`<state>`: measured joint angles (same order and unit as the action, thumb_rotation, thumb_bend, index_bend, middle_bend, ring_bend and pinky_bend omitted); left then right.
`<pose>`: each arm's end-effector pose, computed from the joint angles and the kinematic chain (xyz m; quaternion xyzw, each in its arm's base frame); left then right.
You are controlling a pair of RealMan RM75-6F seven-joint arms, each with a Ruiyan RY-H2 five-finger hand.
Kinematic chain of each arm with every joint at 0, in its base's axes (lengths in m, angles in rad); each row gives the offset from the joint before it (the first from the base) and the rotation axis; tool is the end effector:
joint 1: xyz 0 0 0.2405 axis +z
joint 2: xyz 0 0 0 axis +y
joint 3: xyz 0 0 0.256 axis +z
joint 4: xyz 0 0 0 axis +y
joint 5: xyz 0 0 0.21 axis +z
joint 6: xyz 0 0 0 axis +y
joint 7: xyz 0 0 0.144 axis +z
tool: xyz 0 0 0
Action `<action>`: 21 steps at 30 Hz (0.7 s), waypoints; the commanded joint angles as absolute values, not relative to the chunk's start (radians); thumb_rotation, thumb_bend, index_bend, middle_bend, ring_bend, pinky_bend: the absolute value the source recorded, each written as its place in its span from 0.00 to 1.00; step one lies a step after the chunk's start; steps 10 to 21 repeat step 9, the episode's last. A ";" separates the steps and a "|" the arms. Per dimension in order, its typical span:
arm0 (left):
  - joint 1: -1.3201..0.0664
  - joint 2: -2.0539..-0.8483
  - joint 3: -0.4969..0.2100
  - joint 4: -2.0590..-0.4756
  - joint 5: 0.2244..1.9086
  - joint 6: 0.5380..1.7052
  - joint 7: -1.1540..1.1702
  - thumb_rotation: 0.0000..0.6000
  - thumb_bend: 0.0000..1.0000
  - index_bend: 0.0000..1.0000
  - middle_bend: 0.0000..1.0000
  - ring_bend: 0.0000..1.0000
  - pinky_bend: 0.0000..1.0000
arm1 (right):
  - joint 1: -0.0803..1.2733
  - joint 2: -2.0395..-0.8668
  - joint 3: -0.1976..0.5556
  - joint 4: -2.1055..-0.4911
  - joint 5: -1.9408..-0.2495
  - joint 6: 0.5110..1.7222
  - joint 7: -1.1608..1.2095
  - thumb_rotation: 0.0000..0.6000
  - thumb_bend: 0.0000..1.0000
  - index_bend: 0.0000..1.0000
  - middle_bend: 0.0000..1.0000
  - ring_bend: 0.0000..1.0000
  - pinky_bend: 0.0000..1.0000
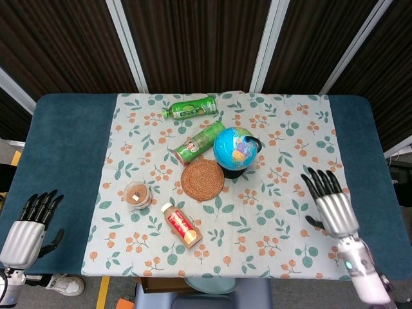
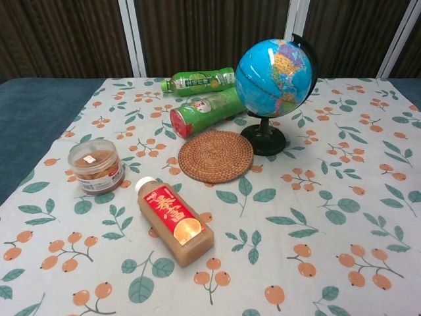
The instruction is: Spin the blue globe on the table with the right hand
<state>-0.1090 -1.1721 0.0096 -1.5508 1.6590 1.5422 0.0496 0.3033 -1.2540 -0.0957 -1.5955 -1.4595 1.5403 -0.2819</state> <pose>-0.2947 0.1744 0.1378 -0.6541 -0.3280 -0.4066 0.5471 -0.2731 -0.2132 0.1075 0.6749 -0.2970 0.3658 0.5679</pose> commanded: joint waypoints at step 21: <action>-0.120 -1.198 0.019 -1.541 1.678 1.527 0.075 1.00 0.42 0.00 0.00 0.00 0.00 | 0.155 -1.188 -0.162 -1.493 -1.574 1.636 -0.038 1.00 0.21 0.00 0.00 0.00 0.00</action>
